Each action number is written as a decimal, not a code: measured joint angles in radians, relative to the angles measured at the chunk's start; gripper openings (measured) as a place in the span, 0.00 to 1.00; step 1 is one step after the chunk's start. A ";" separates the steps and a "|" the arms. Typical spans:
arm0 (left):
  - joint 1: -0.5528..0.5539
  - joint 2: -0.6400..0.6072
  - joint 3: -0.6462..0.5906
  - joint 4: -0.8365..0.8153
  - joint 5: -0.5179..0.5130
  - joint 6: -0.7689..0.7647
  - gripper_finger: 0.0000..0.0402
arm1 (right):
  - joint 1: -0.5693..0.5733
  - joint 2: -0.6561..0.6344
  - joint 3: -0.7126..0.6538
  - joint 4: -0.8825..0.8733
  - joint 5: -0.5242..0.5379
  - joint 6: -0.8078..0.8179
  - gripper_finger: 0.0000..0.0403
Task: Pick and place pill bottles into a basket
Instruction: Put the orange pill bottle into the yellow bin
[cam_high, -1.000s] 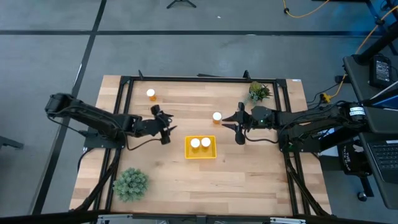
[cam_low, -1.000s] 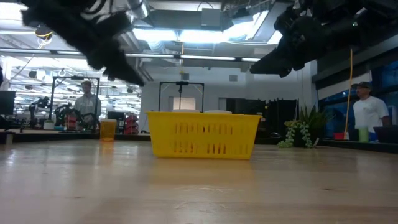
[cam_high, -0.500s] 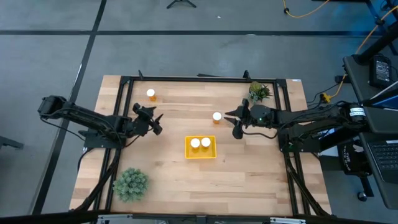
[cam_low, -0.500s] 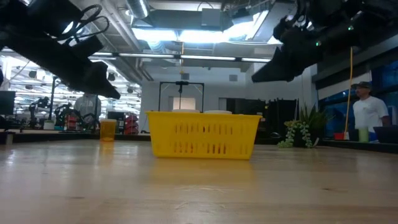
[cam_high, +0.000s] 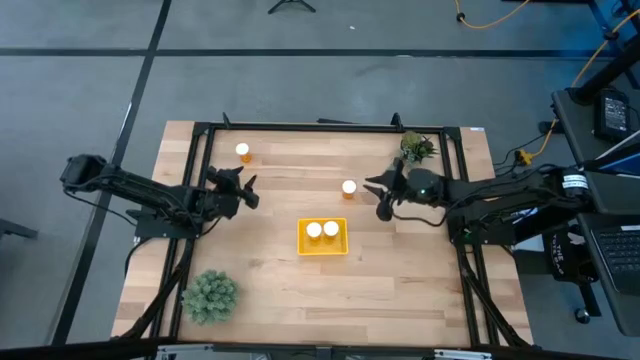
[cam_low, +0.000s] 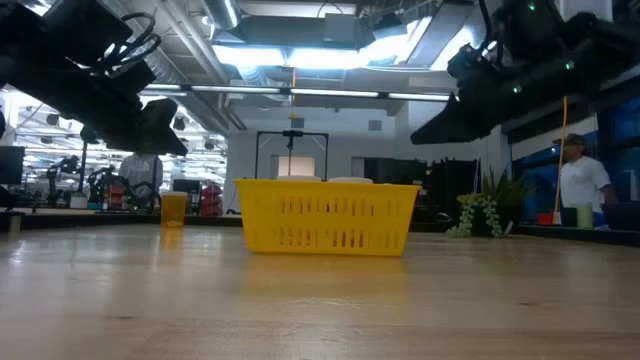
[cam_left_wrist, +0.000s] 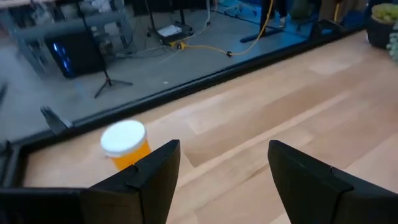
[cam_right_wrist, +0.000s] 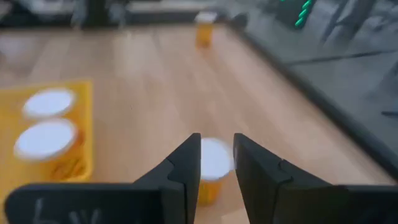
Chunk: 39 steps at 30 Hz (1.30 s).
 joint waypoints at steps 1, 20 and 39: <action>0.011 0.000 0.000 -0.004 0.014 -0.014 0.60 | -0.013 0.000 -0.020 0.056 0.000 0.000 0.25; 0.366 0.127 0.000 -0.021 0.217 -0.039 0.60 | -0.124 0.000 -0.029 0.111 -0.029 0.008 0.25; 0.549 0.409 0.000 0.267 0.314 0.037 0.60 | -0.133 0.000 -0.028 0.165 -0.028 -0.013 0.25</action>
